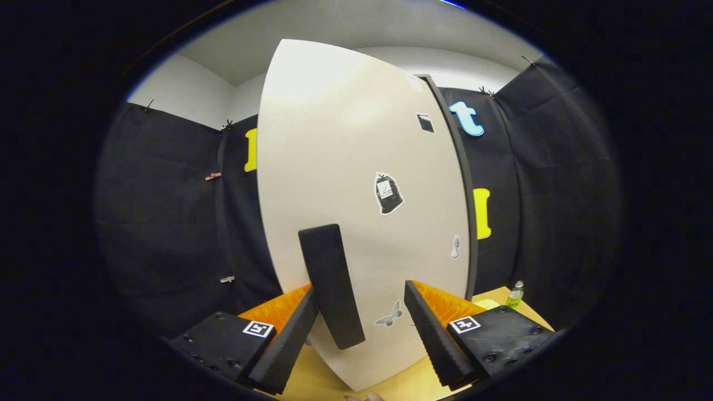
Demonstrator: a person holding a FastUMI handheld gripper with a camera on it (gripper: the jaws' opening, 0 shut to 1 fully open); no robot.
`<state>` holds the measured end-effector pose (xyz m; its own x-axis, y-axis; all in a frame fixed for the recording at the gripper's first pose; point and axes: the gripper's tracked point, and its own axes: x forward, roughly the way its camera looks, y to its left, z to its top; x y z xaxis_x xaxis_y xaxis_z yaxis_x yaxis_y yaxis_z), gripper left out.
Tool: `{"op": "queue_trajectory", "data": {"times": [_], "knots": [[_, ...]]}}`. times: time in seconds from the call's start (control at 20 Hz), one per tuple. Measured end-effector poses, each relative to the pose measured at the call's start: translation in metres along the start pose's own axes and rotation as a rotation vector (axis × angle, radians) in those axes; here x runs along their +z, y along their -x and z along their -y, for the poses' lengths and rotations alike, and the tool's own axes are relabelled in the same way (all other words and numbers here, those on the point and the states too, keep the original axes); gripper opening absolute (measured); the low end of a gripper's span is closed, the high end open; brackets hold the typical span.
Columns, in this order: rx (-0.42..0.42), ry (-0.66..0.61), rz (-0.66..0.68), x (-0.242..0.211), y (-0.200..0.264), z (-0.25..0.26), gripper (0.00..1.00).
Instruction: Open the shoe cabinet door, grab the shoes and put them into the shoe cabinet, then close the shoe cabinet door.
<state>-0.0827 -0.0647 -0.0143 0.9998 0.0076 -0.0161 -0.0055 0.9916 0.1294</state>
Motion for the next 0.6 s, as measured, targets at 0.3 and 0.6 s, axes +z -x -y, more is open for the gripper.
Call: {"op": "queue_trajectory", "data": {"times": [0.3,0.6], "knots": [[0.023,0.021,-0.008,-0.008,-0.018,-0.041,0.98],[-0.016,0.067,0.002,-0.006,-0.023,-0.05,0.98]]}}
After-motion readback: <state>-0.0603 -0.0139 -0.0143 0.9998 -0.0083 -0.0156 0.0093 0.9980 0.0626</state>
